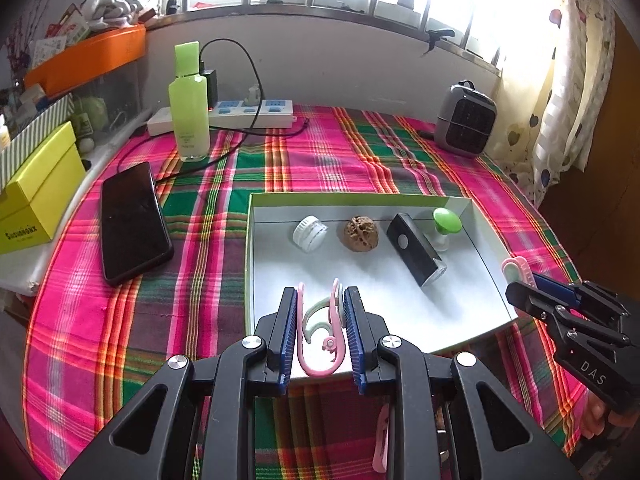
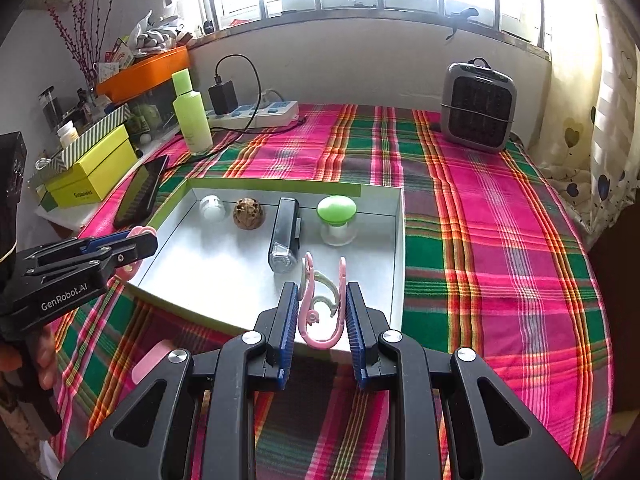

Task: Organize objects
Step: 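Carry both pink hooks into the box with both tools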

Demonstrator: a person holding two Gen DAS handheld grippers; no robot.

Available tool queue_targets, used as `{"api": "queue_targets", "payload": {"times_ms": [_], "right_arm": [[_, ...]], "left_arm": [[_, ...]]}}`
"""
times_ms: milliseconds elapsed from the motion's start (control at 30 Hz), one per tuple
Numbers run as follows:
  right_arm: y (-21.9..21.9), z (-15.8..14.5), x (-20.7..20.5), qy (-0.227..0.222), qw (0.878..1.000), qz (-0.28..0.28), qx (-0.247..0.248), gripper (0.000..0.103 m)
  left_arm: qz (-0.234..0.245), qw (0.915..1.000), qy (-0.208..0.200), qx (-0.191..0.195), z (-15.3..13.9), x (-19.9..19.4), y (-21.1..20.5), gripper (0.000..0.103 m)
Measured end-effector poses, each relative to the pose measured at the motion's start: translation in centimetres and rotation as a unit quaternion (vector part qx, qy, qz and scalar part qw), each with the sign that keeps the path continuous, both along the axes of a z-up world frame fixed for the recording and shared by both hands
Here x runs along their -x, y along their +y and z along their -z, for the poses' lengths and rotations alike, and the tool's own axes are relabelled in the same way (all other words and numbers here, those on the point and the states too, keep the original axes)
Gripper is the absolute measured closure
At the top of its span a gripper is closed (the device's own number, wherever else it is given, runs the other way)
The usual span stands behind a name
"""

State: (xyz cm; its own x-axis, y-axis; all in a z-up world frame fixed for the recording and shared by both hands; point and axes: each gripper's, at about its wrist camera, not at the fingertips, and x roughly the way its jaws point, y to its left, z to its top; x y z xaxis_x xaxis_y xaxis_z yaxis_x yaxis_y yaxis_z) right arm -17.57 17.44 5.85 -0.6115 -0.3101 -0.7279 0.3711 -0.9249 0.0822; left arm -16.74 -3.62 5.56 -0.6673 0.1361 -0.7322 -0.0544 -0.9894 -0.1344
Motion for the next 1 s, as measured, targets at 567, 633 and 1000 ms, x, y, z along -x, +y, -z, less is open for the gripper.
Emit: {"api": "queue_targets", "payload": {"times_ms": [567,633,1000], "right_arm": [[-0.6,1.7,5.3,-0.028,0.999,-0.001,-0.018,0.078],[-0.6,1.9,5.6,-0.031,0.999,-0.002,-0.021,0.078],[-0.8,2.9,6.6,-0.041,0.999,-0.006,-0.029,0.079]], "left_arm": [[0.003,0.9996,-0.019,0.022,1.6,4.9,1.0,0.081],[0.003,0.9995,-0.023,0.022,1.8,5.3,1.1,0.081],[0.001,0.9989,-0.034,0.03,2.9,6.3,1.2,0.081]]}}
